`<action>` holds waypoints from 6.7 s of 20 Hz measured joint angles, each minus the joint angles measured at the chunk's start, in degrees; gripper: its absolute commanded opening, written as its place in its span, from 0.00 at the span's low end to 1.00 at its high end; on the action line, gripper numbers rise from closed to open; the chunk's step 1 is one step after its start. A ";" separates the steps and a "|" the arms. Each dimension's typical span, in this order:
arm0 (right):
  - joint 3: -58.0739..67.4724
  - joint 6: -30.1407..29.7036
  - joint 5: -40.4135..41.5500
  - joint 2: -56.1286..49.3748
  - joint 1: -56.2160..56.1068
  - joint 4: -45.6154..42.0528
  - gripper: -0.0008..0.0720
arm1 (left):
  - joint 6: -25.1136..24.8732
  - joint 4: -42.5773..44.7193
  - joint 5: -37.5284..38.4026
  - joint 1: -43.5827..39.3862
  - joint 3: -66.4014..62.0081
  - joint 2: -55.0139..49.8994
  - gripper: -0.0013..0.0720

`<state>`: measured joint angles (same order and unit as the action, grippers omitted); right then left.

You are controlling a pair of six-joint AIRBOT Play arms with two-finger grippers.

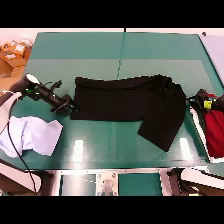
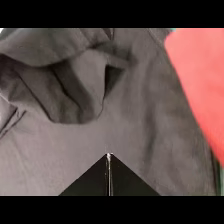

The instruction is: Fold the shirts.

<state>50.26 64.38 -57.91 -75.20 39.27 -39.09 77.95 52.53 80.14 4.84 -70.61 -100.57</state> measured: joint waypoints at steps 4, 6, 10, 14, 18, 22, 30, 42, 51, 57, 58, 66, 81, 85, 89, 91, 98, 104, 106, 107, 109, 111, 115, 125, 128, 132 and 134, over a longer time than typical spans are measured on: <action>-1.53 -0.39 0.76 0.57 -0.11 0.17 0.04 | -0.52 1.03 -3.91 -3.04 1.75 -0.33 0.05; -1.81 -0.48 0.76 0.76 -0.22 0.35 0.04 | -1.18 1.88 -3.76 -3.34 0.79 -0.39 0.05; -2.71 1.36 -0.83 2.62 -0.22 -1.44 0.04 | -1.25 6.47 -3.41 -1.40 -3.89 -0.55 0.05; -6.03 11.23 -2.34 8.55 0.44 -10.08 0.37 | -1.36 9.01 -2.51 1.79 -6.51 -0.50 0.05; -12.61 18.43 -4.46 11.54 0.63 -14.40 0.66 | -3.45 8.02 -2.25 2.95 -7.23 -0.42 0.05; -19.30 17.73 -1.46 11.23 -0.94 -11.61 0.66 | -5.11 6.51 -2.38 3.26 -7.45 -0.42 0.05; -22.16 5.81 3.69 5.14 -2.27 1.68 0.15 | -5.88 5.70 -2.56 3.34 -7.50 -0.42 0.05; -2.82 -1.51 -11.08 20.76 -2.34 11.34 0.04 | -4.57 5.53 -1.46 3.37 -8.61 25.11 0.05; 35.85 11.89 -6.69 41.05 -2.32 12.57 0.04 | -3.93 5.49 -11.13 3.39 -26.03 60.48 0.05; 43.58 17.99 -3.96 41.20 -2.32 7.87 0.04 | -3.41 6.05 -12.87 3.37 -29.49 64.83 0.05; 43.15 18.29 -3.72 40.22 -2.32 7.30 0.04 | -3.26 6.10 -12.85 3.39 -28.55 64.15 0.05; 24.30 11.02 0.66 24.50 -8.50 6.19 0.04 | -7.52 -2.75 -15.61 3.37 -12.55 43.60 0.05; 28.41 2.51 13.70 -23.21 -16.87 7.17 0.04 | -14.93 -17.68 -32.37 3.34 -7.19 5.86 0.05; 31.43 2.45 11.65 -25.59 -16.17 6.21 0.04 | -15.30 -16.74 -32.15 3.34 -7.30 5.16 0.05; 31.82 2.60 4.74 -25.66 -14.62 0.28 0.04 | -14.21 -11.39 -25.11 3.34 -6.91 5.01 0.05; 30.95 3.04 2.10 -25.05 -14.10 -3.30 0.04 | -13.07 -9.05 -22.99 3.34 -5.33 4.96 0.05; 25.64 3.98 -0.55 -24.26 -13.64 -9.05 0.04 | -11.67 -6.64 -22.03 2.93 0.39 4.81 0.05; 25.27 4.11 -1.49 -24.20 -13.09 -9.86 0.34 | -10.51 -5.81 -21.00 0.55 0.92 4.59 0.76; 26.60 5.01 -4.09 -24.02 -11.61 -9.94 0.34 | -8.81 -4.68 -17.77 0.85 -0.13 4.61 0.76; 27.36 5.79 -5.64 -23.82 -10.56 -10.01 0.33 | -7.67 -3.78 -15.19 1.25 -1.27 4.68 0.76; 28.48 7.48 -9.09 -22.93 -7.91 -10.05 0.15 | -5.01 -1.31 -8.98 2.08 -4.02 4.72 0.76; 28.52 8.94 -12.20 -21.27 -5.25 -10.16 0.04 | -1.92 1.14 -3.04 2.73 -6.40 5.31 0.71; 23.21 11.80 -15.72 -14.53 -1.68 -12.57 0.04 | 1.53 3.61 3.28 3.21 -6.47 9.38 0.05; -3.56 19.08 -16.31 12.72 0.15 -20.96 0.43 | 3.13 5.55 -3.10 3.34 25.35 43.15 0.05; -9.88 20.13 -17.62 18.14 0.17 -23.21 0.67 | 3.93 2.16 -9.94 3.34 37.83 54.84 0.05; -14.93 20.59 -17.97 20.04 0.17 -24.74 0.76 | 3.61 -4.20 -15.85 3.30 51.17 61.99 0.05; -16.00 20.76 -17.07 20.06 0.17 -25.00 0.76 | 2.25 -7.89 -19.26 1.33 55.89 63.21 0.05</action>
<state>34.26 85.14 -74.98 -55.13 39.44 -64.10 80.20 44.64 60.88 6.17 -14.72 -37.36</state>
